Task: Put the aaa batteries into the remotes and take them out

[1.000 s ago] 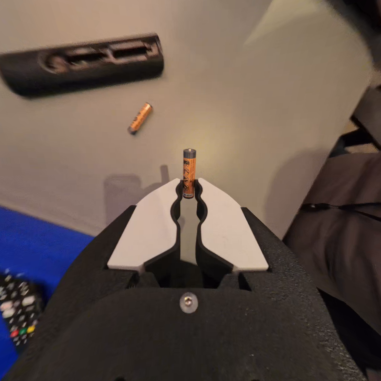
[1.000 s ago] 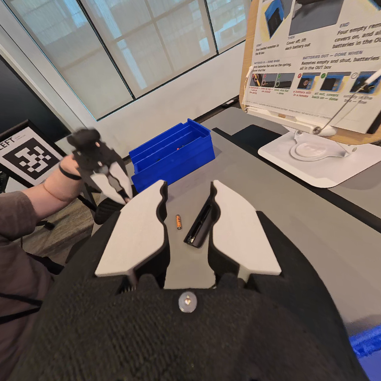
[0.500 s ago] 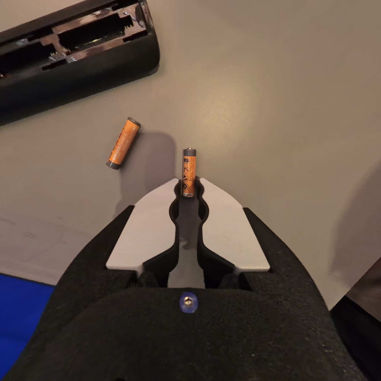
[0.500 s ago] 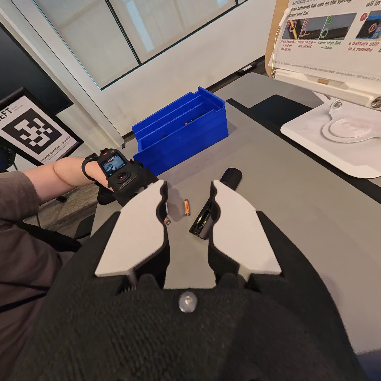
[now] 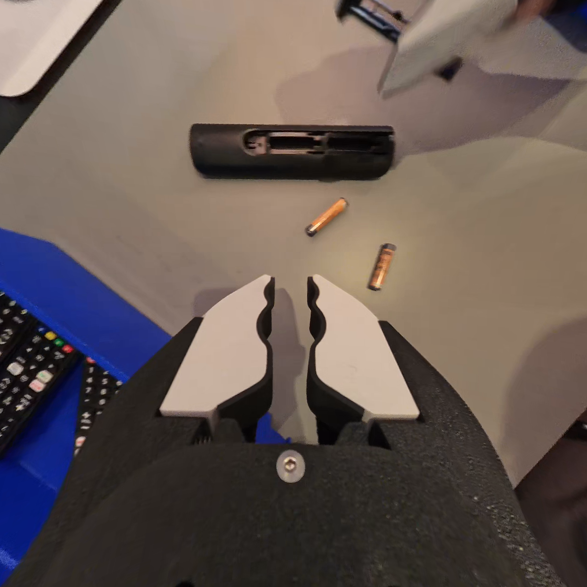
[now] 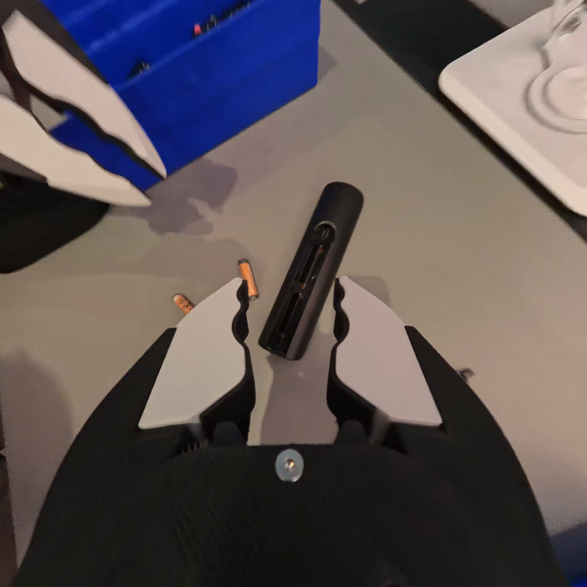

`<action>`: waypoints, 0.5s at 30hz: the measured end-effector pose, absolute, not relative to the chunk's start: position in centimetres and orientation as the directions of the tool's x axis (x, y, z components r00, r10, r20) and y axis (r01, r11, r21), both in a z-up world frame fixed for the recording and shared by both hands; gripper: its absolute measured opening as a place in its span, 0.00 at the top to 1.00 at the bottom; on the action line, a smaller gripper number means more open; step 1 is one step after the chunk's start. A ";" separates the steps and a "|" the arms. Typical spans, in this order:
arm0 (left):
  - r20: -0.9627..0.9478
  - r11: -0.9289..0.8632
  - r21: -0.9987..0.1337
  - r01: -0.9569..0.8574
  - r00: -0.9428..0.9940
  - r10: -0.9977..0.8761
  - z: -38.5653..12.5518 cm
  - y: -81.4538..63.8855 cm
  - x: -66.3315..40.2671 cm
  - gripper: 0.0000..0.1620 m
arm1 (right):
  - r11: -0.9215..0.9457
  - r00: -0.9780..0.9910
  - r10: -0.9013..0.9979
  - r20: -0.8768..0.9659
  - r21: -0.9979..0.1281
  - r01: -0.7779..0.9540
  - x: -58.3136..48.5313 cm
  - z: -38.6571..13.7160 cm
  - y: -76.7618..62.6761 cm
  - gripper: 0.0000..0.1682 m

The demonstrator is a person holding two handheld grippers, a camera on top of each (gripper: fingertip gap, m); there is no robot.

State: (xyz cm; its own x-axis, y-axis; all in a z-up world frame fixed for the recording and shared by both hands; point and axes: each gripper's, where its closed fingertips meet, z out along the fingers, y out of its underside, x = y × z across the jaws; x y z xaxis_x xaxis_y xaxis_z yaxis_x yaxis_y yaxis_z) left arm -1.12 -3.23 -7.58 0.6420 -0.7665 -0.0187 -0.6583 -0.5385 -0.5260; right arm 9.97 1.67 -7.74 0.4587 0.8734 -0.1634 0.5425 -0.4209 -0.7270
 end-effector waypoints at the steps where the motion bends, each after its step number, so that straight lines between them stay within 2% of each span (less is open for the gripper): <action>1: -0.024 -0.551 -0.519 -0.654 0.655 -0.755 -7.6 -2.4 -1.4 0.88 | -0.428 0.464 0.872 -0.157 -0.705 0.566 9.5 -9.1 1.7 0.69; 5: 0.028 -0.627 -0.483 -0.611 0.705 -0.709 -8.2 2.4 -1.6 0.84 | -0.462 0.492 0.858 -0.144 -0.636 0.618 9.1 -13.3 2.1 0.68; 8: 0.164 -0.681 -0.487 -0.547 0.709 -0.686 -8.3 5.6 0.0 0.82 | -0.466 0.495 0.858 -0.140 -0.618 0.633 9.0 -14.1 1.7 0.68; 15: 0.291 -0.708 -0.375 -0.599 0.649 -0.703 -11.3 9.1 1.3 0.77 | -0.477 0.487 0.860 -0.152 -0.580 0.661 9.5 -15.6 1.3 0.69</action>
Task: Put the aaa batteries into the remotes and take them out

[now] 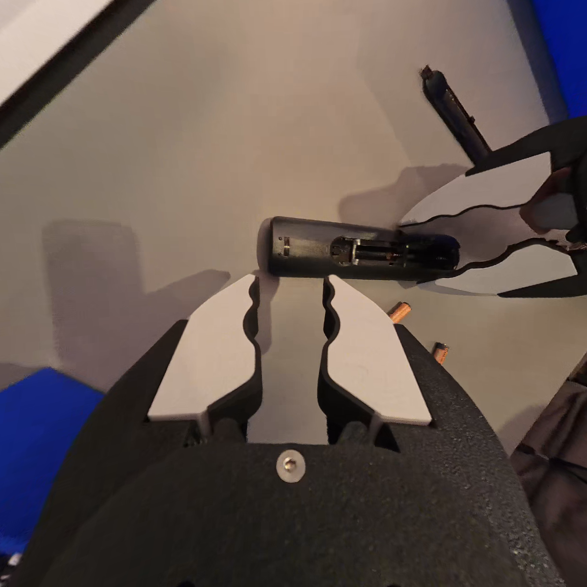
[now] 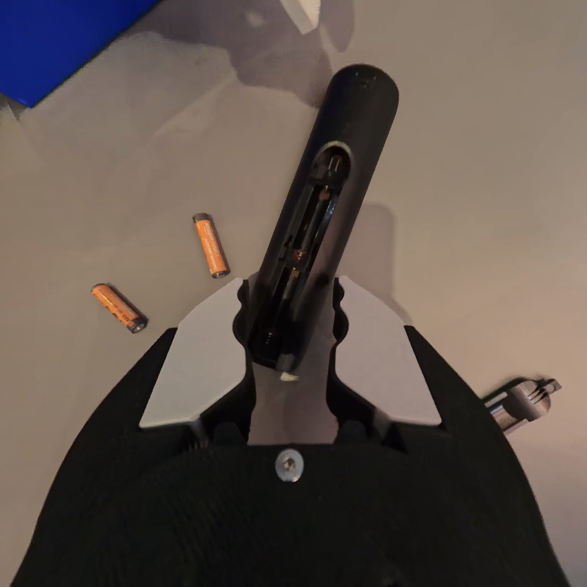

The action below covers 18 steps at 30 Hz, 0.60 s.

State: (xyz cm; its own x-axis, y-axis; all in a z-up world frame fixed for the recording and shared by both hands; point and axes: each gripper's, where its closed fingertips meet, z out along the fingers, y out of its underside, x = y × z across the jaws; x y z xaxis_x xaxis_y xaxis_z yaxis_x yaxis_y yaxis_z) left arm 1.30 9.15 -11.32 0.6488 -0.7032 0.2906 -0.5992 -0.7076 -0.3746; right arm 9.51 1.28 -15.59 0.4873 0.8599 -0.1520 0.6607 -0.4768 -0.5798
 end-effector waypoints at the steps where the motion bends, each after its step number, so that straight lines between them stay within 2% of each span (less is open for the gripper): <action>1: 0.302 -0.716 -0.349 -0.605 0.650 -0.697 -11.9 9.5 1.3 0.76 | -0.476 0.481 0.863 -0.157 -0.572 0.668 9.6 -15.9 1.2 0.70; 8: 0.347 -0.716 -0.215 -0.664 0.633 -0.692 -15.1 9.8 2.1 0.75 | -0.453 0.450 0.877 -0.168 -0.603 0.657 9.5 -16.0 1.3 0.70; 11: 0.452 -0.743 -0.199 -0.639 0.613 -0.648 -15.0 9.0 2.9 0.78 | -0.448 0.440 0.880 -0.176 -0.612 0.651 9.5 -16.0 1.4 0.70; 12: 0.491 -0.753 -0.176 -0.633 0.607 -0.625 -15.1 8.5 3.1 0.74 | -0.447 0.437 0.881 -0.178 -0.616 0.649 9.5 -15.9 1.4 0.70; 18: 0.557 -0.787 -0.174 -0.592 0.600 -0.574 -14.3 8.1 2.6 0.77 | -0.416 0.402 0.898 -0.180 -0.645 0.641 9.5 -15.8 1.6 0.71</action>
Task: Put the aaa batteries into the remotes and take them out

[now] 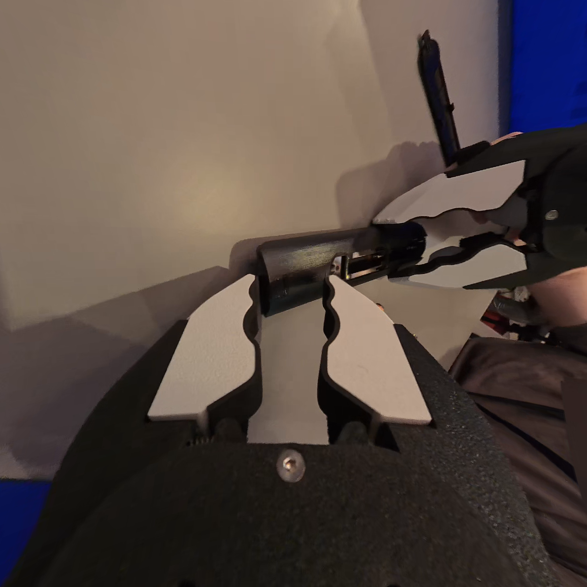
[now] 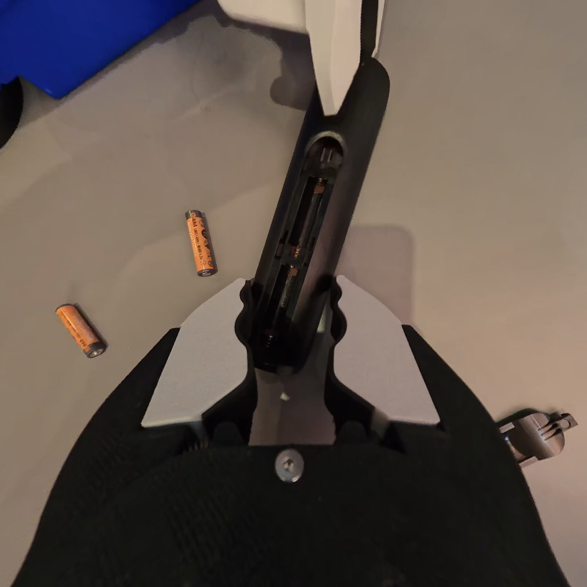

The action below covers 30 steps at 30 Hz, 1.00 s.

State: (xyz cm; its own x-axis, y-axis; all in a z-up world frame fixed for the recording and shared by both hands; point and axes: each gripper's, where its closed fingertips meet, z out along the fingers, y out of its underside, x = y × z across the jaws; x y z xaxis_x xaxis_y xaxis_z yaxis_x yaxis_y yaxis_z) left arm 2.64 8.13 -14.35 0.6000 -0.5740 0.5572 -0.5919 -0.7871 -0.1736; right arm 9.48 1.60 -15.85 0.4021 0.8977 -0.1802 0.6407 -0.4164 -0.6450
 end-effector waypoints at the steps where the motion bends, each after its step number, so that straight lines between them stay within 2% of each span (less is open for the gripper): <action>1: 0.567 -0.794 -0.190 -0.577 0.596 -0.568 -13.8 8.2 2.7 0.78 | -0.411 0.394 0.901 -0.183 -0.653 0.637 9.5 -15.8 1.6 0.71; 4: 0.580 -0.800 -0.255 -0.543 0.577 -0.576 -11.5 8.5 3.3 0.84 | -0.412 0.372 0.902 -0.219 -0.692 0.593 9.1 -15.6 1.9 0.69; 11: 0.477 -0.691 -0.374 -0.619 0.510 -0.715 -7.0 6.7 4.3 0.80 | -0.350 0.304 0.928 -0.214 -0.777 0.523 8.0 -14.6 1.9 0.69; 17: 0.529 -0.643 -0.487 -0.591 0.387 -0.756 -3.2 4.1 5.8 0.85 | -0.164 0.213 0.975 -0.069 -0.866 0.472 7.6 -13.0 1.8 0.70; 22: 0.473 -0.610 -0.494 -0.620 0.396 -0.787 -5.2 2.9 5.8 0.83 | -0.126 0.207 0.978 -0.032 -0.877 0.463 7.3 -12.9 1.9 0.70; 24: 0.436 -0.603 -0.495 -0.625 0.421 -0.795 -6.6 2.8 5.7 0.79 | -0.117 0.213 0.977 -0.016 -0.873 0.473 7.3 -13.0 2.0 0.71; 27: 0.404 -0.608 -0.500 -0.617 0.454 -0.794 -8.3 2.5 6.2 0.81 | -0.102 0.217 0.976 0.004 -0.874 0.475 7.2 -13.0 2.0 0.71; 30: 0.396 -0.622 -0.555 -0.553 0.482 -0.782 -8.4 3.0 7.1 0.82 | -0.099 0.223 0.975 0.009 -0.878 0.468 7.2 -12.9 2.2 0.70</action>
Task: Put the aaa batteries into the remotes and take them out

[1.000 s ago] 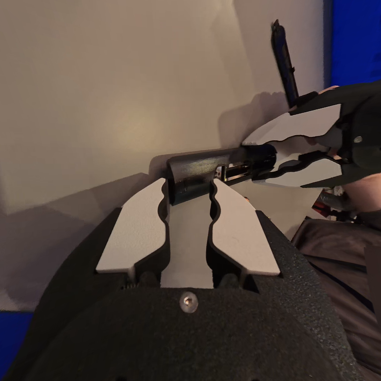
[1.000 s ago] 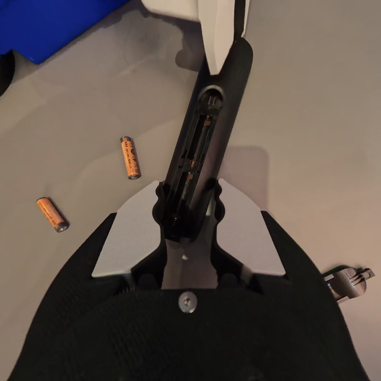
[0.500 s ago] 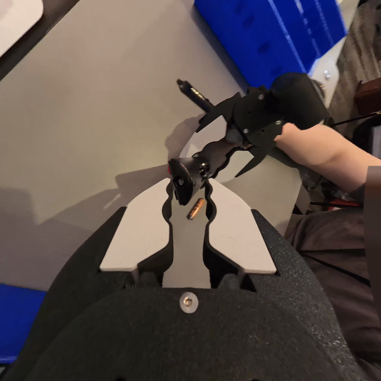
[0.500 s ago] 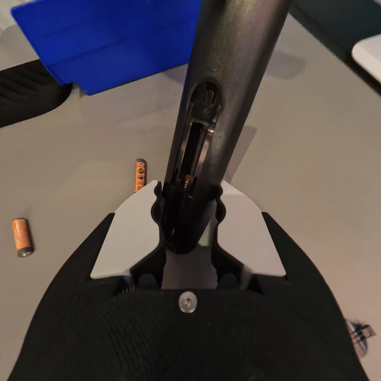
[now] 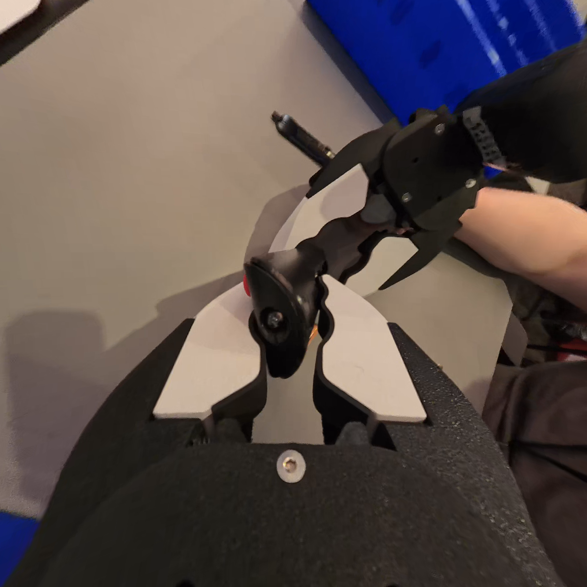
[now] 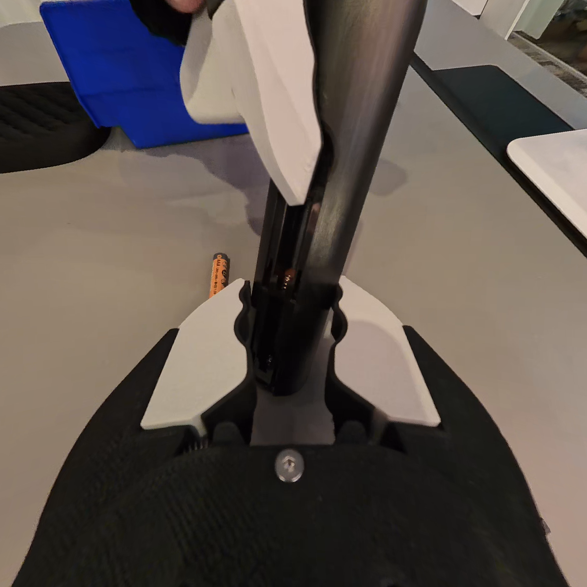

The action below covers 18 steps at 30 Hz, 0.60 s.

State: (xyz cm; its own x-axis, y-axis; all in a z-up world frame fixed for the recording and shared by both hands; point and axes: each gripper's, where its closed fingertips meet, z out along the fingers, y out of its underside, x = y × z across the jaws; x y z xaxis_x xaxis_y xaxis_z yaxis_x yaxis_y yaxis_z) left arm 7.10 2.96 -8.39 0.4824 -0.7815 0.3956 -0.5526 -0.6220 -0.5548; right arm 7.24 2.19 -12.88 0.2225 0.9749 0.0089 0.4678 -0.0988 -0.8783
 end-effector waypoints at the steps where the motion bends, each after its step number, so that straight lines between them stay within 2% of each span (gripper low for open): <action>1: 0.417 -0.626 -0.574 -0.529 0.469 -0.779 -8.0 2.8 7.5 0.83 | -0.103 0.222 0.975 0.001 -0.884 0.456 7.3 -12.7 2.2 0.70; 3: 0.420 -0.622 -0.592 -0.513 0.462 -0.781 -7.7 2.6 7.8 0.84 | -0.093 0.226 0.974 0.009 -0.894 0.438 7.4 -12.3 2.4 0.71; 6: 0.393 -0.602 -0.621 -0.502 0.465 -0.793 -7.3 2.5 7.5 0.84 | -0.060 0.304 0.949 0.084 -0.899 0.435 9.0 -10.6 3.2 0.61; 8: 0.424 -0.623 -0.626 -0.469 0.465 -0.777 -6.9 2.4 7.1 0.85 | -0.034 0.290 0.953 0.084 -0.925 0.378 9.9 -8.0 0.9 0.62; 10: 0.433 -0.636 -0.633 -0.441 0.479 -0.763 -6.5 2.6 6.4 0.85 | -0.041 0.113 0.994 -0.002 -0.936 0.348 10.0 -6.3 -5.5 0.68; 12: 0.411 -0.628 -0.642 -0.439 0.495 -0.766 -6.3 2.8 5.6 0.85 | -0.069 -0.168 0.976 -0.139 -0.927 0.370 10.0 -5.7 -15.1 0.73; 14: 0.401 -0.612 -0.654 -0.444 0.483 -0.779 -5.9 2.6 5.3 0.85 | 0.019 -0.319 0.937 -0.145 -0.888 0.460 10.1 -7.8 -22.8 0.74; 16: 0.409 -0.610 -0.661 -0.437 0.472 -0.781 -5.6 2.3 5.3 0.85 | 0.153 -0.357 0.930 -0.085 -0.794 0.589 10.2 -11.8 -26.5 0.72; 18: 0.409 -0.606 -0.667 -0.434 0.466 -0.785 -5.4 1.9 5.2 0.84 | 0.192 -0.354 0.932 -0.075 -0.727 0.660 10.2 -14.6 -27.9 0.73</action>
State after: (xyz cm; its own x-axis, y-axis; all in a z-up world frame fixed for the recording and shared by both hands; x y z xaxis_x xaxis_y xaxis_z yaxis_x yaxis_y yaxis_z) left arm 5.22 1.89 -5.42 0.4660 -0.7845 0.4090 -0.4336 -0.6055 -0.6674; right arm 10.20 -27.94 -14.59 -0.3544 0.9321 -0.0748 0.6596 0.1925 -0.7266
